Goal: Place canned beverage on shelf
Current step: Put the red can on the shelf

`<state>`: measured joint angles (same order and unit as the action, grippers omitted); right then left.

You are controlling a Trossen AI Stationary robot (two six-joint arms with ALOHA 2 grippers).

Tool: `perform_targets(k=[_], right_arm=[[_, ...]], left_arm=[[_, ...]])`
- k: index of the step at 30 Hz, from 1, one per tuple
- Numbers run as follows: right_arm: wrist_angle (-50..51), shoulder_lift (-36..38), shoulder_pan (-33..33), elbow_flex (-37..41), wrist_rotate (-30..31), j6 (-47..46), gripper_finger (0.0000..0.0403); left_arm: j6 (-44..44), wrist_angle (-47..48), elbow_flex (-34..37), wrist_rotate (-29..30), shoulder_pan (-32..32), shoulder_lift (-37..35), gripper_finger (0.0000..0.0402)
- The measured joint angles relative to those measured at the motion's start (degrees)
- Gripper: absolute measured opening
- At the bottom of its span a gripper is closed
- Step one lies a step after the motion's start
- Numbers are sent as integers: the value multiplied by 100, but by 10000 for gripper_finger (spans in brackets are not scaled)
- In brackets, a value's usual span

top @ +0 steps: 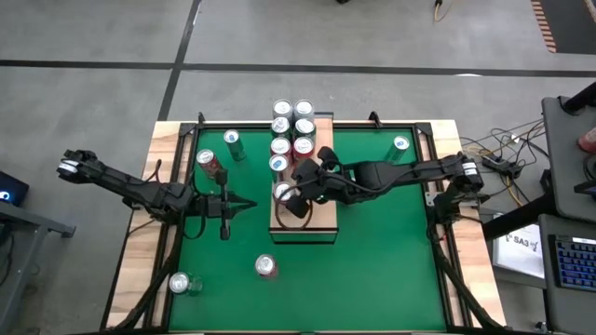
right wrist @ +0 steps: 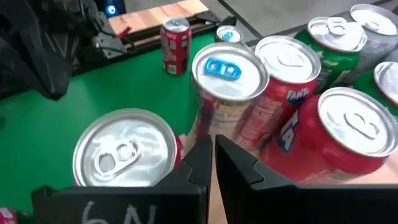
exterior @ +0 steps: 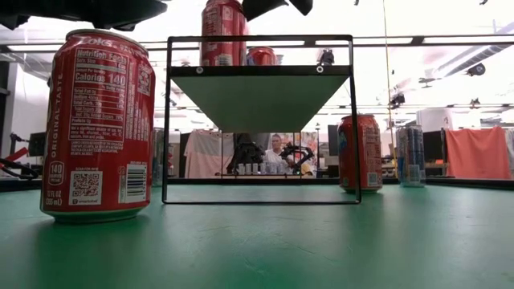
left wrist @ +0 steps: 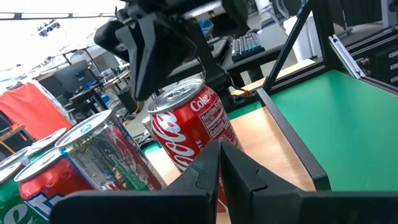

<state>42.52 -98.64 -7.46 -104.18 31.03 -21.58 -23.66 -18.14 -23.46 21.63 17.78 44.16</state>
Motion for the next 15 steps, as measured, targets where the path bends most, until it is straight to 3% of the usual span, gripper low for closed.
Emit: perform_targets(k=[15], right_arm=[[-536, -164, 2, 20, -455, 753, 12]], left_arm=[[63, -55, -7, -10, 0, 11, 0]])
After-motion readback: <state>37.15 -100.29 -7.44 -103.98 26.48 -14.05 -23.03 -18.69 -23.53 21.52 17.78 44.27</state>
